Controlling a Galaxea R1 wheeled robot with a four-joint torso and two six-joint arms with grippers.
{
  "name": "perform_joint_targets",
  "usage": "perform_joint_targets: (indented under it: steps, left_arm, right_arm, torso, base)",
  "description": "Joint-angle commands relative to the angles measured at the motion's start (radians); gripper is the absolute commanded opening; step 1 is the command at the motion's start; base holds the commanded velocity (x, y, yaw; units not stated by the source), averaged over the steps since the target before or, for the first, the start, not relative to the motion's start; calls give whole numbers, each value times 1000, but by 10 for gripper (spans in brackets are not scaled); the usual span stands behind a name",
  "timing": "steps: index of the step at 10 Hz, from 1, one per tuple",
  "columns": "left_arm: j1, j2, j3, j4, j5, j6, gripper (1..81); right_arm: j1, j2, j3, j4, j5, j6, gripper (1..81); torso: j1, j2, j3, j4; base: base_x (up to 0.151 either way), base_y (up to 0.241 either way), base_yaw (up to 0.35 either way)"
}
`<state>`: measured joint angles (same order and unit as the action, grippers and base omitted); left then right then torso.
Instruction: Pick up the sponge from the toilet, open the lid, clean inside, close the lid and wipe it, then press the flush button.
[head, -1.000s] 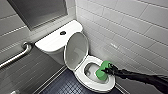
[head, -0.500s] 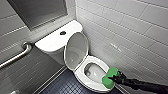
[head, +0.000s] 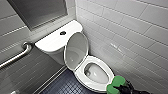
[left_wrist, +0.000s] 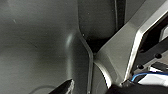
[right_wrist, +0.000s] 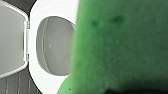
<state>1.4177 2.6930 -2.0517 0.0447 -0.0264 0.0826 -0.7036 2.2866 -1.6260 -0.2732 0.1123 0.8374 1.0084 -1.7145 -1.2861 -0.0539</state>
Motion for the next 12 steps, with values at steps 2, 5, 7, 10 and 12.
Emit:
perform_joint_targets:
  steps: [2, 5, 7, 10, 12]
  left_arm:
    - [17, -2, 18, 1, 80, 11, 811]
    - [14, 1, 18, 3, 79, 11, 811]
    - [13, 1, 18, 1, 79, 11, 811]
    - [13, 1, 18, 1, 79, 11, 811]
    - [13, 1, 18, 1, 79, 9, 811]
  right_arm:
    - [-50, -207, 181, 2, -34, 3, 10]
    - [-55, -321, 331, -15, -26, -9, 10]
    - [61, -344, 377, -38, -48, -9, 10]
    - [249, -264, 371, -80, -215, -9, 10]
    - [328, -145, 283, -78, -290, -6, 10]
  torso:
    - [0, 0, 0, 0]
    - [0, 0, 0, 0]
    - [0, 0, 0, 0]
    - [0, 0, 0, 0]
    - [0, 0, 0, 0]
  base:
    - [0, 0, 0]
    - [0, 0, 0]
    - [0, 0, 0]
    - [0, 0, 0]
    - [0, 0, 0]
